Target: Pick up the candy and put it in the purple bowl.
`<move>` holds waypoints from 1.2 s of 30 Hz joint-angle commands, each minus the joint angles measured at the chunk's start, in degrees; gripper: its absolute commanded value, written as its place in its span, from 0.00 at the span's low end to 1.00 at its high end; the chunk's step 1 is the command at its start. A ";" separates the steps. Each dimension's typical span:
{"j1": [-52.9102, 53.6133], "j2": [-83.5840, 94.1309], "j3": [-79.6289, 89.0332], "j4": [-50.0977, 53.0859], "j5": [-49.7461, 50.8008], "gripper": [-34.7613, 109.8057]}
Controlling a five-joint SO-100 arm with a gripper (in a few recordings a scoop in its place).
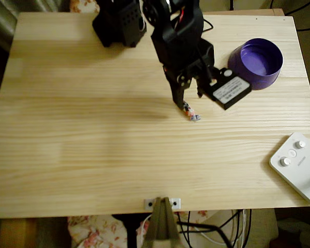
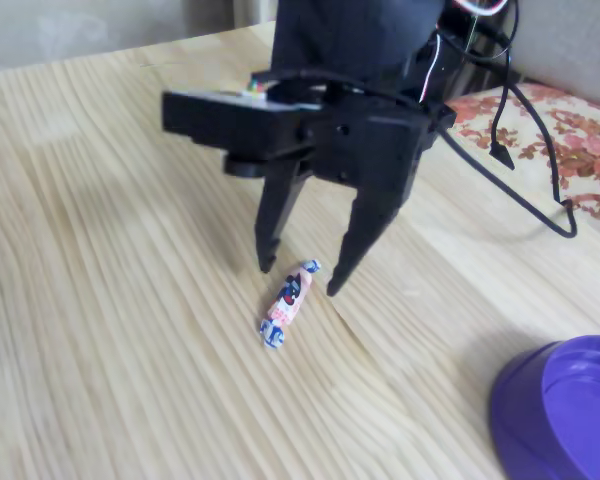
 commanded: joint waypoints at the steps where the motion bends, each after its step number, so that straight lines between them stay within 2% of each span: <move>1: 0.18 0.18 -4.04 -0.79 1.23 0.40; 23: 0.88 -8.53 -4.57 -4.04 3.78 0.39; 28: 0.79 -8.88 -4.57 -4.57 3.78 0.32; 31: 0.79 -9.05 -4.57 -4.75 3.87 0.24; 36: 1.14 -8.61 -4.39 -4.39 4.39 0.24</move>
